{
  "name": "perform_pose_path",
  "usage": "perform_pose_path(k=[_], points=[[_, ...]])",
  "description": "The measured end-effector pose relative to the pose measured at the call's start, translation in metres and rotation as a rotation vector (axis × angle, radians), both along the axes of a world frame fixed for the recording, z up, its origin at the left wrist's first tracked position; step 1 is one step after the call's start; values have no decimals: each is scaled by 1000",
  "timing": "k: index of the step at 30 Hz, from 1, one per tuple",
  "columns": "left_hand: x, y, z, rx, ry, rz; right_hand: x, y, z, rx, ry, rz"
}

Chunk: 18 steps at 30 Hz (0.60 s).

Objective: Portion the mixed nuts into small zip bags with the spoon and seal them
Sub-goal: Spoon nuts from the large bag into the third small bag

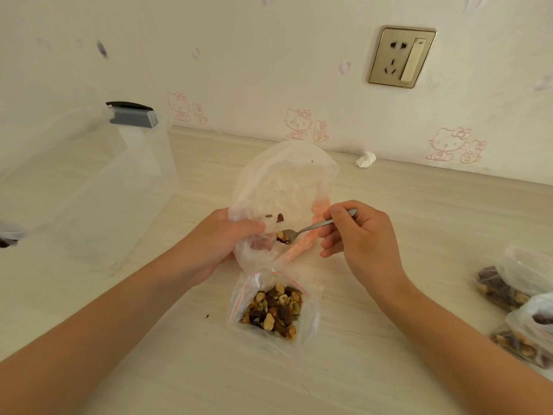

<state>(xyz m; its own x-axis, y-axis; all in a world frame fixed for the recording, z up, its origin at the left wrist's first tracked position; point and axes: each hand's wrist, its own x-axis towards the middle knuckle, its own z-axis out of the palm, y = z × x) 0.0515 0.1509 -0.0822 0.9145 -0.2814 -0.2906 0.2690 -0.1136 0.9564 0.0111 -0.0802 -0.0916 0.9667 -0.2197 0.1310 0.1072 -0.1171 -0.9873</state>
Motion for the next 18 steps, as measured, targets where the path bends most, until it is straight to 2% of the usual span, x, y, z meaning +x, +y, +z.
perform_pose_path(k=[5,9,13,18], points=[[0,1,4,-183,146,38,4,-3,0,193,102,-34],[0,1,6,-262,160,109,6,-5,2,332,154,-67],[2,3,3,-245,159,138,8,-8,3,412,180,-79],[6,5,-3,-128,77,187,8,-12,4,460,184,-64]])
